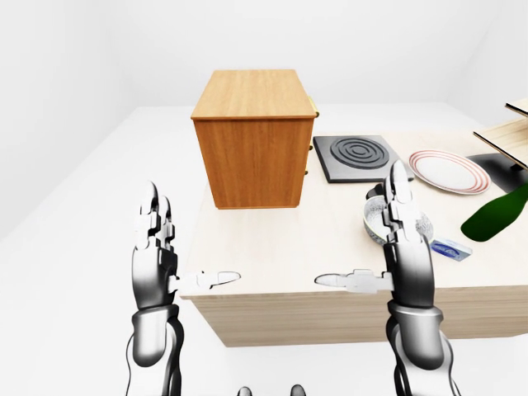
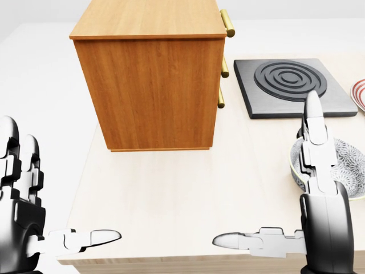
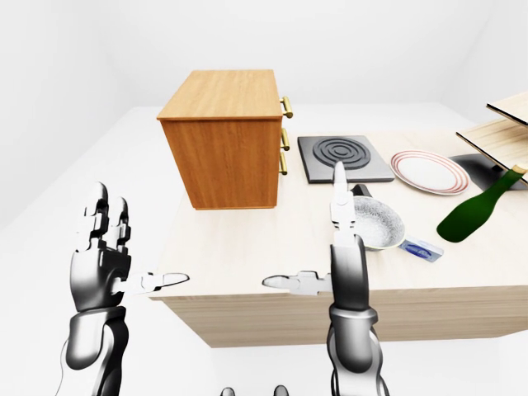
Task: Put the bowl on the top of the cabinet.
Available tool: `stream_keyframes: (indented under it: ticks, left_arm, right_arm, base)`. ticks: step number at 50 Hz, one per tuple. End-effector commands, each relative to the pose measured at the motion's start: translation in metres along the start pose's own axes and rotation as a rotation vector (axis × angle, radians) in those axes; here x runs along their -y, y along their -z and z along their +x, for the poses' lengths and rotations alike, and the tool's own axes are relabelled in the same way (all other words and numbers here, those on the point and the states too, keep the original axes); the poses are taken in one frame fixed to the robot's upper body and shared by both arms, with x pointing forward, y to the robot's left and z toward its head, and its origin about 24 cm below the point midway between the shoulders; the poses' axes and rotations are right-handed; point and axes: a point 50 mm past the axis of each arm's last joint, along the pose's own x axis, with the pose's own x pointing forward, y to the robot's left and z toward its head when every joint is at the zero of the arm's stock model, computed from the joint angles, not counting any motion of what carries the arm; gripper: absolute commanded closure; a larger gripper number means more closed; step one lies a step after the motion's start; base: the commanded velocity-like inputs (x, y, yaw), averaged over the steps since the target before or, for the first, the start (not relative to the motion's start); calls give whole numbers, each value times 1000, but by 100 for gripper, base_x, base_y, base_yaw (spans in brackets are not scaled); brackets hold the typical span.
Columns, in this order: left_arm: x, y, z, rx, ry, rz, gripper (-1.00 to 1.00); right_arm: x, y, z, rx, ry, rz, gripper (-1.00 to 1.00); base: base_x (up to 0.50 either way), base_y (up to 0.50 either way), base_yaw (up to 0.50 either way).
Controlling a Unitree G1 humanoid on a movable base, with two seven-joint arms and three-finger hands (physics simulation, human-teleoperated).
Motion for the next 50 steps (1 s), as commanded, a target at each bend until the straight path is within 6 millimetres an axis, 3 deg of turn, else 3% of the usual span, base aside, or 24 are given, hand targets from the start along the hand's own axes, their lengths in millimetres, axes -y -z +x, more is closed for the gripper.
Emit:
stream_keyframes:
  ticks: [1, 15, 50]
  left_arm:
    - [1, 2, 0, -9, 4, -1, -100]
    - [1, 2, 0, -10, 8, -1, -100]
    - [2, 4, 0, -14, 14, 0, -100]
  right_arm:
    - [-1, 1, -1, -6, -10, 4, -100]
    - [-3, 1, 0, -5, -19, 6, -100]
    - [-4, 4, 0, -16, -25, 15, -100]
  base:
    - [0, 0, 0]
    - [9, 0, 0]
    - [34, 9, 0]
